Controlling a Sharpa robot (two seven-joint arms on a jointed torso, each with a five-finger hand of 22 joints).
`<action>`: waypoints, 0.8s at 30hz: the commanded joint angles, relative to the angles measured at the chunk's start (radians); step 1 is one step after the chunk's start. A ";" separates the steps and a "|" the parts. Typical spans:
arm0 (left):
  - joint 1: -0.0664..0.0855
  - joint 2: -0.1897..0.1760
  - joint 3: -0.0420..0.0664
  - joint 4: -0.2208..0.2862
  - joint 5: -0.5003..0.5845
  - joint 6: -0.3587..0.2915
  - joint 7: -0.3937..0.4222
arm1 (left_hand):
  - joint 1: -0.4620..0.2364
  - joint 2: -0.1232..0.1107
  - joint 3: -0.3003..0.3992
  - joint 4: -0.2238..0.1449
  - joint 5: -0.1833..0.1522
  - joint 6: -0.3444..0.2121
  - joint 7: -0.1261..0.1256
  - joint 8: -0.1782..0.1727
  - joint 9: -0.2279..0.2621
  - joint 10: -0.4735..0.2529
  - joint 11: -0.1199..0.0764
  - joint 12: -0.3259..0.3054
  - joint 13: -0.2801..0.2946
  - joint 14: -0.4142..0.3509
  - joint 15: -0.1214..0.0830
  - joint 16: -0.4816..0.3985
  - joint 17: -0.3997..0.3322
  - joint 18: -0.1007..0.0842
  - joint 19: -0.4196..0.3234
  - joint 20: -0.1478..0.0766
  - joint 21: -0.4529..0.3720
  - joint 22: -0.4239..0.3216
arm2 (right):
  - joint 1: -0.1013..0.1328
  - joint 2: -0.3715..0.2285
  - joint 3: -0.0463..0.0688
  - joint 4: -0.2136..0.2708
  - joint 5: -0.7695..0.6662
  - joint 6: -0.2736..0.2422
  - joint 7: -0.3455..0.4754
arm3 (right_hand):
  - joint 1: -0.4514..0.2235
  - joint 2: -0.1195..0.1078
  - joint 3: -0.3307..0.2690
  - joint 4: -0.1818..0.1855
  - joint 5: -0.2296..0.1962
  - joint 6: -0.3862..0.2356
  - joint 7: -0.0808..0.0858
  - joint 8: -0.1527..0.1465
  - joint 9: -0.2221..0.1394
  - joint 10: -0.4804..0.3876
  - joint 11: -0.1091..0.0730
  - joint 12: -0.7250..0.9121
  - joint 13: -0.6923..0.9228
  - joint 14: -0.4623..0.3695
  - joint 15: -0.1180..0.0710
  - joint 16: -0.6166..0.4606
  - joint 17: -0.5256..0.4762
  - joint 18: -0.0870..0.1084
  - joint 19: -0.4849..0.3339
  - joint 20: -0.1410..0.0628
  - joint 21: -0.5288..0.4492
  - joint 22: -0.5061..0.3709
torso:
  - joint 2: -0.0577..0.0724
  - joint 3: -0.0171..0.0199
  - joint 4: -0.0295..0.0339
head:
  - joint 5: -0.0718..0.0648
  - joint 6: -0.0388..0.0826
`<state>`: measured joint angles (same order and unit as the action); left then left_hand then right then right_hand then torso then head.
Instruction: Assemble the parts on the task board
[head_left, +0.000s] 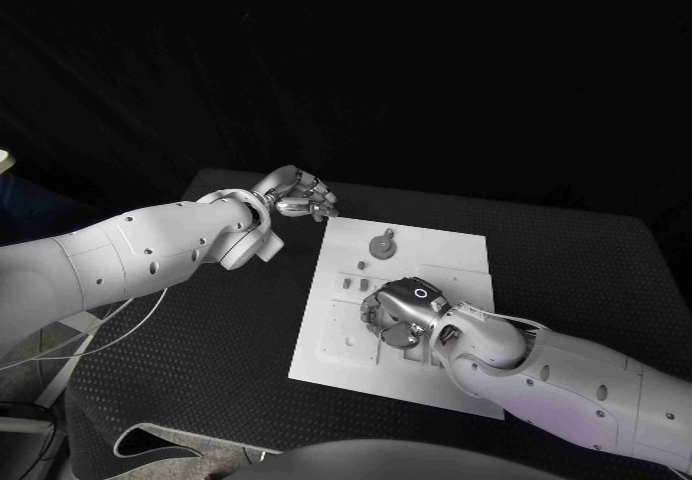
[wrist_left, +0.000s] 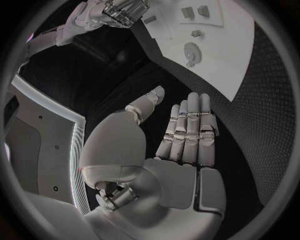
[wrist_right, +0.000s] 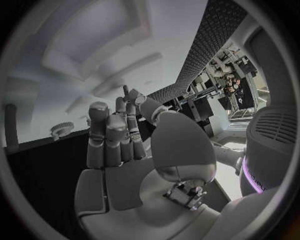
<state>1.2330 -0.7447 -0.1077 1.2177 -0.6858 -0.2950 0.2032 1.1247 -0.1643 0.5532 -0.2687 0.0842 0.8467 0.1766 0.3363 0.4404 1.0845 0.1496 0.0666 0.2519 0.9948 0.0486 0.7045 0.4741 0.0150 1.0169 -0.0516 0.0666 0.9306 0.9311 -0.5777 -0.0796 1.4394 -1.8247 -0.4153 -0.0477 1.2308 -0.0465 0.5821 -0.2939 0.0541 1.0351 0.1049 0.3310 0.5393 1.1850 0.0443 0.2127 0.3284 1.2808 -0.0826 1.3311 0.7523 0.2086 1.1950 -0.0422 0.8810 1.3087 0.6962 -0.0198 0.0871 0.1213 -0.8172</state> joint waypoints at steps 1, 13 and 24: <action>0.002 0.000 0.001 0.004 -0.003 0.006 0.011 | 0.005 0.003 -0.006 -0.001 0.005 -0.004 0.006 0.003 -0.001 0.001 0.001 0.003 -0.002 0.001 0.004 -0.004 0.001 -0.009 -0.004 0.006 0.001 -0.001 | -0.002 0.002 -0.001 -0.004 -0.034 0.015 -0.009 | -0.001 0.002 0.008 -0.001 0.005 0.006 0.004 0.004 0.001 0.146 -0.024 -0.004 0.000 -0.011 -0.008 -0.007 0.001 0.053 -0.001 -0.003 0.001 0.015 | 0.000 -0.0002 -0.0008 | 0.001 -0.001; 0.002 0.000 0.001 0.005 -0.003 0.009 0.010 | 0.005 0.004 -0.006 -0.001 0.005 -0.005 0.006 0.003 -0.001 0.001 0.001 0.003 -0.002 0.002 0.004 -0.005 0.003 -0.009 -0.004 0.006 0.001 -0.002 | -0.002 0.002 -0.002 -0.007 -0.046 0.007 -0.021 | -0.001 0.001 0.008 -0.001 0.005 0.005 0.004 0.004 0.001 0.146 -0.024 -0.005 0.000 -0.011 -0.008 -0.007 0.001 0.053 -0.001 -0.004 0.001 0.016 | 0.000 -0.0002 -0.0006 | 0.002 0.001; 0.002 0.000 0.001 0.004 -0.003 0.009 0.011 | 0.006 0.004 -0.006 -0.001 0.005 -0.004 0.006 0.003 -0.002 0.001 0.001 0.003 -0.003 0.002 0.004 -0.006 0.005 -0.009 -0.004 0.006 0.001 -0.003 | -0.003 0.001 -0.002 0.000 -0.047 -0.024 -0.021 | 0.000 0.001 0.009 -0.001 0.005 0.006 0.003 0.004 0.002 0.147 -0.024 -0.006 0.001 -0.011 -0.008 -0.007 0.002 0.053 0.000 -0.004 0.002 0.016 | 0.000 -0.0003 -0.0009 | 0.002 0.001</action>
<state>1.2334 -0.7453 -0.1077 1.2193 -0.6871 -0.2937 0.2031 1.1247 -0.1643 0.5532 -0.2687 0.0842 0.8467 0.1766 0.3361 0.4405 1.0845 0.1496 0.0666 0.2503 0.9948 0.0486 0.7045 0.4772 0.0149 1.0169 -0.0516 0.0666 0.9298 0.9287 -0.5771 -0.0813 1.4373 -1.8576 -0.4289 -0.0661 1.2308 -0.0465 0.5850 -0.2969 0.0540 1.0371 0.1071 0.3306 0.5397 1.1850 0.0443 0.2109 0.3280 1.2808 -0.0827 1.3273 0.7529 0.2085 1.1952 -0.0390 0.8809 1.3087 0.6959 -0.0198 0.0862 0.1227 -0.8157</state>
